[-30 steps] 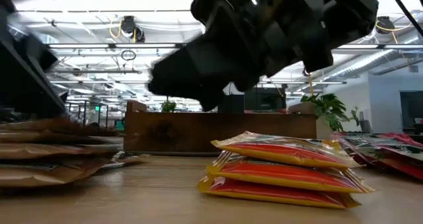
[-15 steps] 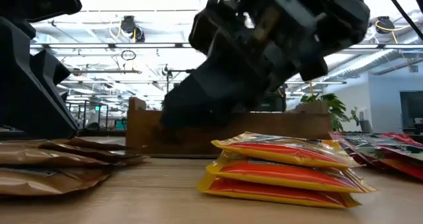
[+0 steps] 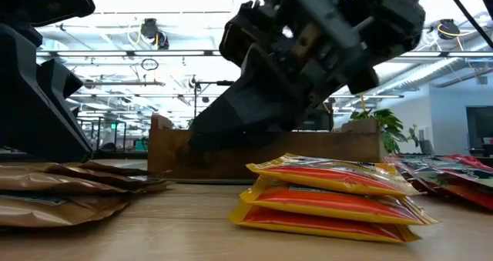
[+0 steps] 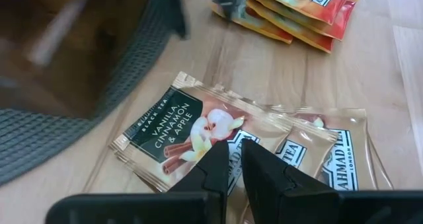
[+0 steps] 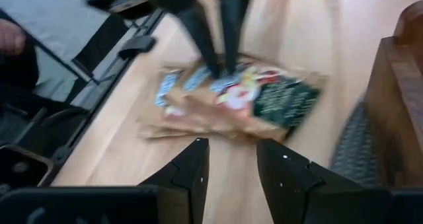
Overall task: Pick & Place Tea
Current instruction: Put the brown tea bag into the left section of the wooden organizer
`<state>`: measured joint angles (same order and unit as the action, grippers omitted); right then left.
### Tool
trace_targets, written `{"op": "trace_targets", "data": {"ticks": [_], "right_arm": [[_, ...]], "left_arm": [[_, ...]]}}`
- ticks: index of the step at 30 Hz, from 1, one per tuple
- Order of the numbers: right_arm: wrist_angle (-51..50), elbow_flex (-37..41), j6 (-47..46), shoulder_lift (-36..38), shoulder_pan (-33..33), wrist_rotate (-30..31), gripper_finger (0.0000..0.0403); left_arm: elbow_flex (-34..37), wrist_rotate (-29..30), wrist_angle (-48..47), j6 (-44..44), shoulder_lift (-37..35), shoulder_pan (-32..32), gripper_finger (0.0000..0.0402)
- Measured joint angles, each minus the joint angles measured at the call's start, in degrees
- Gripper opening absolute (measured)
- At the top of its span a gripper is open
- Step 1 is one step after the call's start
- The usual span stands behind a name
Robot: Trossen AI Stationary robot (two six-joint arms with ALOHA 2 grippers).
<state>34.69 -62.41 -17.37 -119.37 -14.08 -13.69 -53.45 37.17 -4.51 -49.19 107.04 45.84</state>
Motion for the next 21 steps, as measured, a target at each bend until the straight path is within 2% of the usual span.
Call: {"op": "trace_targets", "data": {"ticks": [7,12,15,17,21], "right_arm": [[0.83,0.04,4.06,1.01,1.7,1.45,0.0117],[-0.97,0.06,10.4,3.23,2.94,1.89,0.0117],[-1.83,0.07,13.67,5.4,1.04,2.71,0.0117],[-2.52,0.02,15.64,6.61,-1.51,6.43,0.0116],[-4.47,0.03,22.45,6.81,-7.61,18.11,0.0116]], "left_arm": [[0.0,0.39,-0.02,0.65,0.0,0.0,0.0046],[0.0,0.49,0.11,1.22,0.0,-0.02,0.0046],[0.02,1.77,0.27,2.78,0.04,0.02,0.0046],[0.04,2.45,0.7,4.24,0.04,0.07,0.0046],[0.04,2.97,2.18,7.2,0.04,0.07,0.0046]]}}
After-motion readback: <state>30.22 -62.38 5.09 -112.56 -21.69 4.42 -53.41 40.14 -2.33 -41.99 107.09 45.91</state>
